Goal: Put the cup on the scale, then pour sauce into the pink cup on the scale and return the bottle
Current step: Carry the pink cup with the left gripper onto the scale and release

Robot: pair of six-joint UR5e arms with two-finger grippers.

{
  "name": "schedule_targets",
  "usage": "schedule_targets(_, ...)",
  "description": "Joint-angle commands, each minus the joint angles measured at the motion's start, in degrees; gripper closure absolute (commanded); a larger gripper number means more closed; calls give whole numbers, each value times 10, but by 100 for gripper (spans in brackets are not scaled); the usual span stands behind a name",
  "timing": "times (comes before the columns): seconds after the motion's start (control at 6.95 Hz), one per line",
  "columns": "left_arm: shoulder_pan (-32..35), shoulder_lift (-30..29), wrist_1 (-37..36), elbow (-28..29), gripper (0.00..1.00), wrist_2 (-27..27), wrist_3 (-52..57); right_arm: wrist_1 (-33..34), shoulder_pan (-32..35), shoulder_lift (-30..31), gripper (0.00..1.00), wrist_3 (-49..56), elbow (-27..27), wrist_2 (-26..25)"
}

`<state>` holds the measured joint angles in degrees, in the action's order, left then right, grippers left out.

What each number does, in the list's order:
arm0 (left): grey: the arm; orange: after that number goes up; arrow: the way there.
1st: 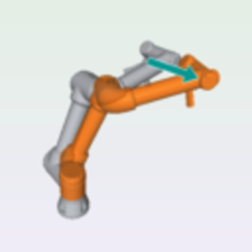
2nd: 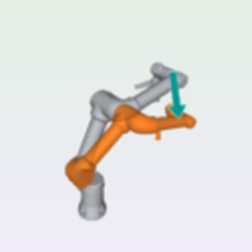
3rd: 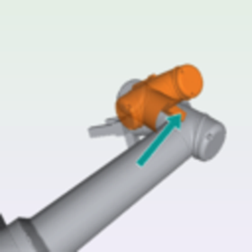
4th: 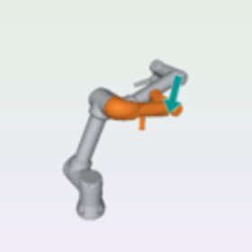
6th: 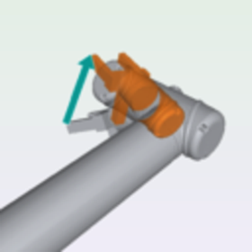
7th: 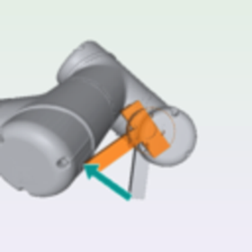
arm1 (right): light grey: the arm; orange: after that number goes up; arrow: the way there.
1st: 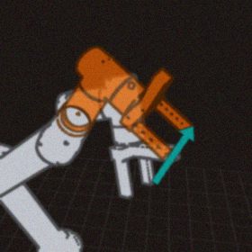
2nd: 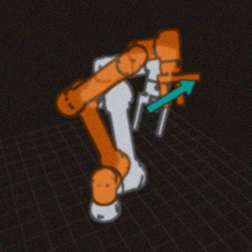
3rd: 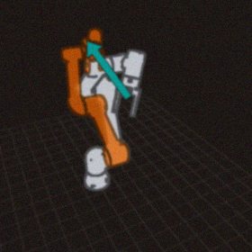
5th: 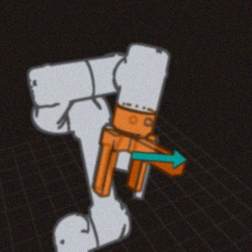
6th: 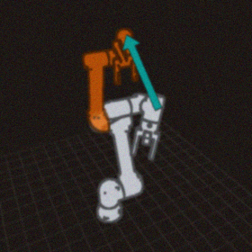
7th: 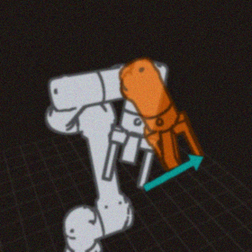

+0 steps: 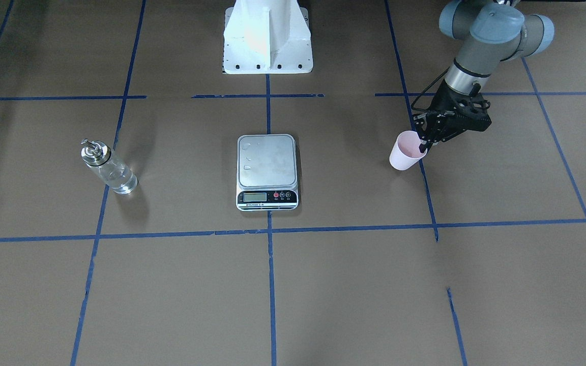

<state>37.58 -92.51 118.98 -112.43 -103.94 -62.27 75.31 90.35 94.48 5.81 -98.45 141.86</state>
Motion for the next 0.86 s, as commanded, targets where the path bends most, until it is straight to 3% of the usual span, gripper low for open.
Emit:
schedule_targets(0.0,-2,-114,-162,-25,100,0,-7,0,0,1,0,0,-1,0)
schedule_targets(0.29,-31,-267,-273,15,100,-2,-85,0,0,2,0,0,-1,0)
schedule_targets(0.43,-48,-329,-273,67,100,-1,-131,0,0,2,0,0,-1,0)
schedule_targets(0.72,-66,-367,-272,100,100,0,-147,0,0,2,0,0,-1,0)
